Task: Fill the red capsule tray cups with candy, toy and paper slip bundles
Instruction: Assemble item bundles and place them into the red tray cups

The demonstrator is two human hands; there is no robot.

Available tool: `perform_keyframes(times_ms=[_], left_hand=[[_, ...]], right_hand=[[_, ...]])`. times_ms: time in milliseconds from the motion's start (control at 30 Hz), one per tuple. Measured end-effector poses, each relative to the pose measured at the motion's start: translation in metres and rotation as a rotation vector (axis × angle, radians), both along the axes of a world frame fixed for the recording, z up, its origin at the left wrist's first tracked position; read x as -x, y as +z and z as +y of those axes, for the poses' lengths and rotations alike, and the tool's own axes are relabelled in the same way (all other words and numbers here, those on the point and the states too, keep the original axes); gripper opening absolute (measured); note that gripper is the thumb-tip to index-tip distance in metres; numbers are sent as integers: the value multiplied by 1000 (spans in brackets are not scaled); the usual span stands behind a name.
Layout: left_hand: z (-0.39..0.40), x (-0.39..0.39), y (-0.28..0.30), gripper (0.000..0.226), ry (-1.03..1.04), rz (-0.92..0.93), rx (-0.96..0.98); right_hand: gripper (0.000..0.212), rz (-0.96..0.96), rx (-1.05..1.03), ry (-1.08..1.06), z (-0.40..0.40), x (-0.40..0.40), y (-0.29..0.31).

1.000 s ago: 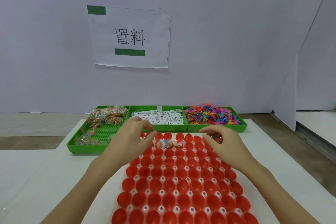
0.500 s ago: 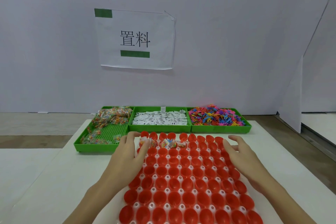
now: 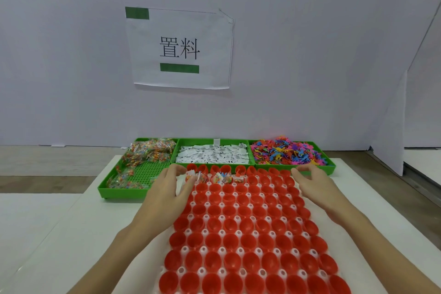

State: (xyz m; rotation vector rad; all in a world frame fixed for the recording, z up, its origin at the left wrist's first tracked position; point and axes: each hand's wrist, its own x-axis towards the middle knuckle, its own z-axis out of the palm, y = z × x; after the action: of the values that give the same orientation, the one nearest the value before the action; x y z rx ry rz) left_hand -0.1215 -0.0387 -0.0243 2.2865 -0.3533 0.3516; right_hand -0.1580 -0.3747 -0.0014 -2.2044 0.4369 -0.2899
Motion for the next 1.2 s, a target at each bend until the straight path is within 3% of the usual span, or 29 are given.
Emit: perform_keyframes(times_ms=[167, 267, 367, 500, 567, 667, 1033, 1200], left_hand=[[15, -34, 12, 21, 125, -231, -159], [24, -65, 14, 19, 172, -229, -242], [33, -91, 11, 30, 122, -132, -337], [35, -111, 8, 68, 49, 0, -488], [36, -118, 5, 73, 49, 33, -509], [39, -126, 4, 69, 66, 21, -511], [45, -111, 7, 18, 121, -152, -368], [52, -101, 10, 16, 92, -138, -368]], right_hand=[[24, -117, 195, -24, 5, -17, 22], [17, -181, 223, 12, 16, -30, 28], [16, -194, 224, 60, 25, -40, 27], [13, -214, 226, 98, 30, -45, 17], [13, -212, 232, 109, 30, -45, 14], [14, -211, 227, 121, 30, -47, 14], [17, -228, 184, 189, 37, -41, 18], [19, -218, 163, 203, 37, -39, 17]])
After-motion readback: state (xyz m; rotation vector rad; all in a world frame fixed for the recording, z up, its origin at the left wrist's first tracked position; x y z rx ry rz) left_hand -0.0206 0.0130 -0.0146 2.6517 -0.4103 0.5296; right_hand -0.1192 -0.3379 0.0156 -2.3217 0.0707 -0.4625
